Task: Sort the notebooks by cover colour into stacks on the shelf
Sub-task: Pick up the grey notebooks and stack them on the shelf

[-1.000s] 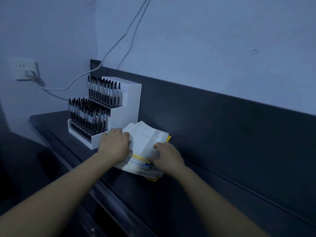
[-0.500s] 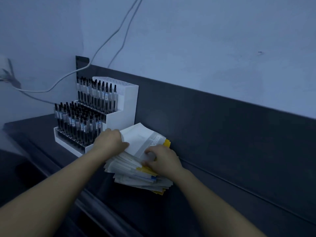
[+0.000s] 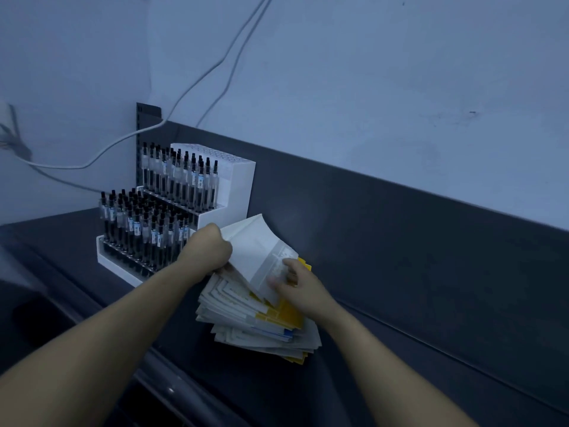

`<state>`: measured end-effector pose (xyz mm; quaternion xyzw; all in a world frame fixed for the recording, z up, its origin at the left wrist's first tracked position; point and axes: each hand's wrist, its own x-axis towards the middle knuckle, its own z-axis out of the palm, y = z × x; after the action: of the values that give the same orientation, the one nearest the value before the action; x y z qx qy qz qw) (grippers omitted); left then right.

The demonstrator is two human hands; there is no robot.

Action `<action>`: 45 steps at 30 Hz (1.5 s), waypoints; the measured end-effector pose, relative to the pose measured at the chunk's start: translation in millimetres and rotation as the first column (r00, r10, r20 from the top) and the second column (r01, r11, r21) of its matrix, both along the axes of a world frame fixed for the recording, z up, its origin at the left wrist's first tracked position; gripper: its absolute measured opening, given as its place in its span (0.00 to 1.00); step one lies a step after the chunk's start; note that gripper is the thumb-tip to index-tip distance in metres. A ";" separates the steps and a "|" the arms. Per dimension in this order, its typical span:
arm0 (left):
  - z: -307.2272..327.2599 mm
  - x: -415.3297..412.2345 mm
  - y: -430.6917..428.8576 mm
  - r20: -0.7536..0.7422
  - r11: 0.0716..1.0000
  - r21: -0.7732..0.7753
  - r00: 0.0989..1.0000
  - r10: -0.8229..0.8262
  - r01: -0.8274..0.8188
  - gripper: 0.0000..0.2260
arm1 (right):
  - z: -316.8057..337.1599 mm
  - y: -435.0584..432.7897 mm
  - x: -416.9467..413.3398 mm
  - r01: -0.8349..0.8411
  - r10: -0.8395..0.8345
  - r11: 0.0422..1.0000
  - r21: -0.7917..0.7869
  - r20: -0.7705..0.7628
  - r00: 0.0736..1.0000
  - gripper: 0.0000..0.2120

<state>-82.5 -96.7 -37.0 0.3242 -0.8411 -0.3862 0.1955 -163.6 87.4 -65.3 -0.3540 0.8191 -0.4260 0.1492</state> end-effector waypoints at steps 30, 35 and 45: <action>-14.4 -26.2 236.1 -0.192 0.816 0.266 0.858 -0.476 0.512 0.09 | 10.9 213.3 60.5 0.678 -0.513 0.606 -0.416 0.447 0.732 0.18; -8.5 -16.4 335.6 -0.233 0.743 0.325 0.811 -0.536 0.585 0.06 | 13.7 308.5 70.5 0.709 -0.614 0.576 -0.407 0.357 0.704 0.15; -15.0 -15.5 509.9 -0.266 0.651 0.293 0.714 -0.648 0.700 0.08 | 24.3 485.1 96.9 0.785 -0.723 0.519 -0.338 0.317 0.614 0.18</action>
<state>-98.0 413.2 -52.0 -0.0086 -0.7957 -0.6049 0.0299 -66.6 572.6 -41.0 0.0429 0.7576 -0.6463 -0.0804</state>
